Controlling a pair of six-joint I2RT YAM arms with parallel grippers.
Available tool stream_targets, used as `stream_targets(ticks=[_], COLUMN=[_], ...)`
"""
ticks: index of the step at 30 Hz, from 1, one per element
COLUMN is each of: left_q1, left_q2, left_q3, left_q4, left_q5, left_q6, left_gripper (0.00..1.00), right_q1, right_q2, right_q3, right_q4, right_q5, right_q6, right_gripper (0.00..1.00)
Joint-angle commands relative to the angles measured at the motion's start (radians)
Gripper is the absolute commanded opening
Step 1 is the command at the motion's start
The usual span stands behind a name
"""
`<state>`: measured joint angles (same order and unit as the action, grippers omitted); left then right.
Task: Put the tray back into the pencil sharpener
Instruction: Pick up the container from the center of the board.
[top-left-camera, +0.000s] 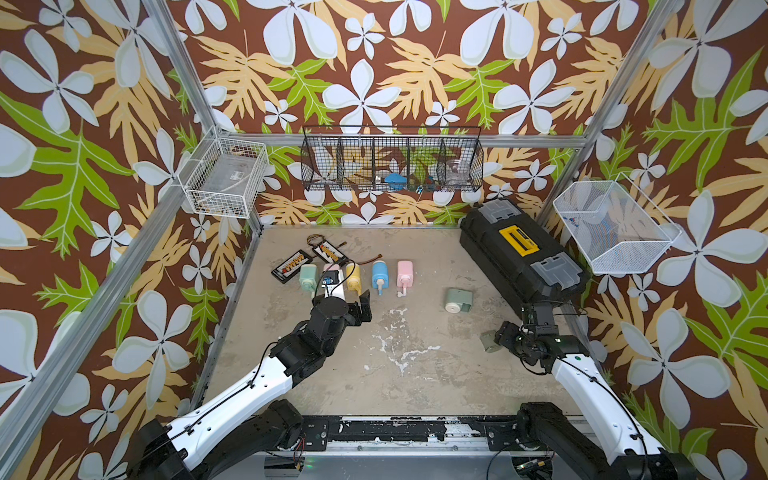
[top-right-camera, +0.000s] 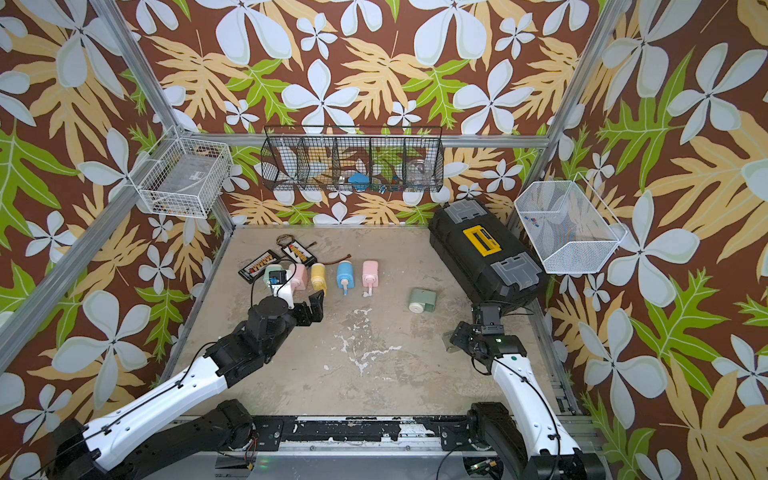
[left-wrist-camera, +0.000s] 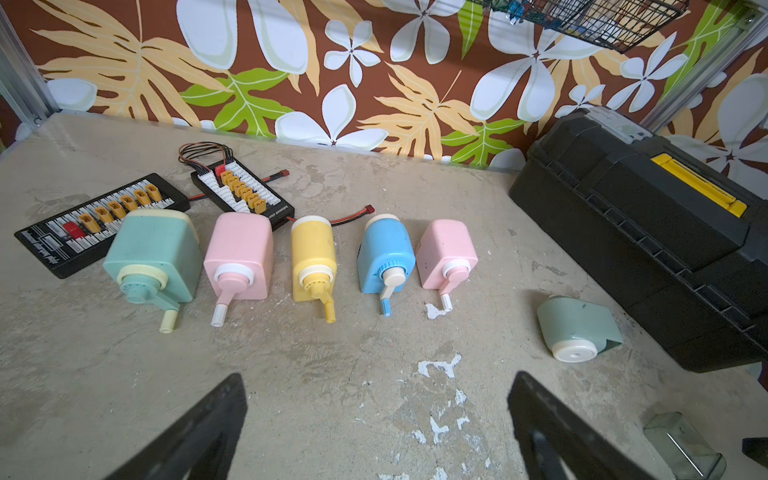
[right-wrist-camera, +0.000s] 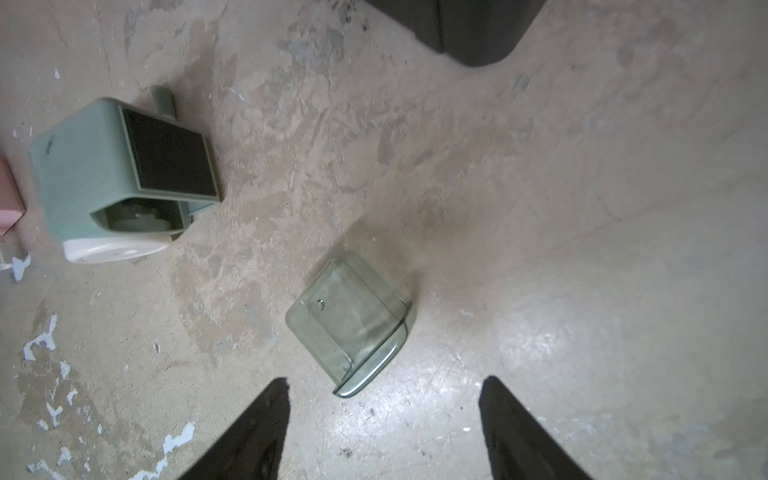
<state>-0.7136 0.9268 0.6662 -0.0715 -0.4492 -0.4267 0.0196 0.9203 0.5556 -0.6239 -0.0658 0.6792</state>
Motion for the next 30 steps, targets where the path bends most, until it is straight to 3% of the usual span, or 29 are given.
stream_targets(ticks=[1, 11, 19, 30], left_q1=[0.001, 0.002, 0.002, 0.002], left_q2=[0.007, 0.011, 0.021, 0.041], left_q3=[0.012, 0.018, 0.026, 0.026], left_q4=[0.033, 0.042, 0.050, 0.063], left_q5=[0.036, 0.043, 0.043, 0.054], left_q6=[-0.020, -0.034, -0.028, -0.030], left_gripper=[1.00, 1.00, 1.00, 1.00], right_q1=[-0.004, -0.003, -0.003, 0.011], right_q2=[0.006, 0.146, 0.217, 0.339], right_q3=[-0.004, 0.059, 0.064, 0.102], right_q4=[0.010, -0.032, -0.022, 0.038], right_q5=[-0.037, -0.003, 0.013, -0.011], right_q6=[0.051, 0.244, 0.415, 0.406], right_gripper=[0.82, 0.97, 0.90, 0.90])
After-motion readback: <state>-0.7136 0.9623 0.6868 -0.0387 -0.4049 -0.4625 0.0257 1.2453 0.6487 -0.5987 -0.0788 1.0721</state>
